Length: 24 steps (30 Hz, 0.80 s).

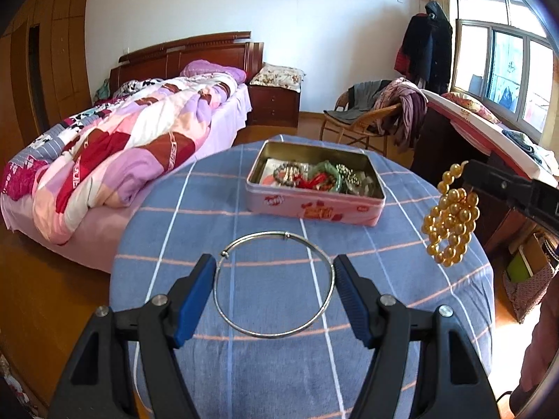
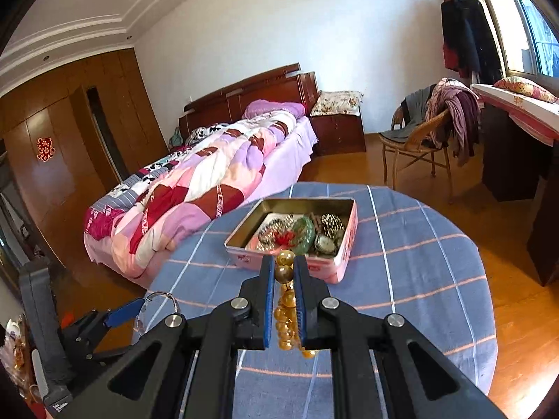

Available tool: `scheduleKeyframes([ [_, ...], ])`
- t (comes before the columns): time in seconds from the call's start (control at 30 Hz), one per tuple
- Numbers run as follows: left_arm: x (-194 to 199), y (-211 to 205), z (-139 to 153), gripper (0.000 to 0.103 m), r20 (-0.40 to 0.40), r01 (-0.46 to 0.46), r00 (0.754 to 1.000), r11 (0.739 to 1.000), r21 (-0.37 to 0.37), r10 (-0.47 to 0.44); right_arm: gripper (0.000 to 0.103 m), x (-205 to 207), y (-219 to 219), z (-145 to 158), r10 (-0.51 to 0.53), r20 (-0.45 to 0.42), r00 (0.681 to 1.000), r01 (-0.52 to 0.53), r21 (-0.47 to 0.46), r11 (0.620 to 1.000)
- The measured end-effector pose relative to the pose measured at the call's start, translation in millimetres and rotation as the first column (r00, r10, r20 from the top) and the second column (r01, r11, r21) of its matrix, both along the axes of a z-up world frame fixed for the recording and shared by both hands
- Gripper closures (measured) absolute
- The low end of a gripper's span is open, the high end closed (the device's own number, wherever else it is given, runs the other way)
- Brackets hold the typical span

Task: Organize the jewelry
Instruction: 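Grasp the gold pearl strand with the right tool while the left tool grasps the silver bangle, then carry both into the pink tin and open both tools to release them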

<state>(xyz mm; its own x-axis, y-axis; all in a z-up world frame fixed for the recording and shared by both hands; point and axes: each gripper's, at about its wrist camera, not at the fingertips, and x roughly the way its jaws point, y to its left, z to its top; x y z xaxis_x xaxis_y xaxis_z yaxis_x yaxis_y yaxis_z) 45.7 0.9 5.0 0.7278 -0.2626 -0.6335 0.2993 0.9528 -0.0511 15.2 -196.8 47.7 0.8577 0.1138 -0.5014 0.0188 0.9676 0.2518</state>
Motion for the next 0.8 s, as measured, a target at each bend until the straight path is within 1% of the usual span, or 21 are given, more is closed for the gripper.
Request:
scheduleKeyframes([
  [0.07, 0.3, -2.3, 4.4, 0.033, 0.016, 0.006, 1.0, 1.0, 0.0, -0.006, 0.093, 0.6, 0.6, 5.8, 0.003, 0.013, 1.0, -0.003, 0.005, 1.0],
  [0.17, -0.1, -5.6, 8.8, 0.033, 0.035, 0.013, 0.999, 1.0, 0.005, -0.013, 0.093, 2.6, 4.4, 14.8, 0.01, 0.033, 0.999, -0.009, -0.017, 1.0],
  [0.4, 4.8, -10.3, 14.0, 0.033, 0.043, 0.026, 0.999, 1.0, -0.008, -0.026, 0.093, 8.1, 8.4, 22.8, 0.015, 0.048, 0.999, -0.014, -0.03, 0.999],
  [0.7, 16.1, -16.9, 7.0, 0.033, 0.02, 0.037, 0.999, 0.999, -0.021, -0.036, 0.093, 21.5, 11.3, 19.8, 0.017, 0.03, 0.999, -0.015, -0.05, 0.999],
  [0.8, 22.5, -18.8, 7.3, 0.033, 0.011, 0.041, 0.999, 0.998, -0.039, -0.041, 0.093, 27.4, 11.8, 21.6, 0.013, 0.032, 0.999, -0.011, -0.056, 0.998],
])
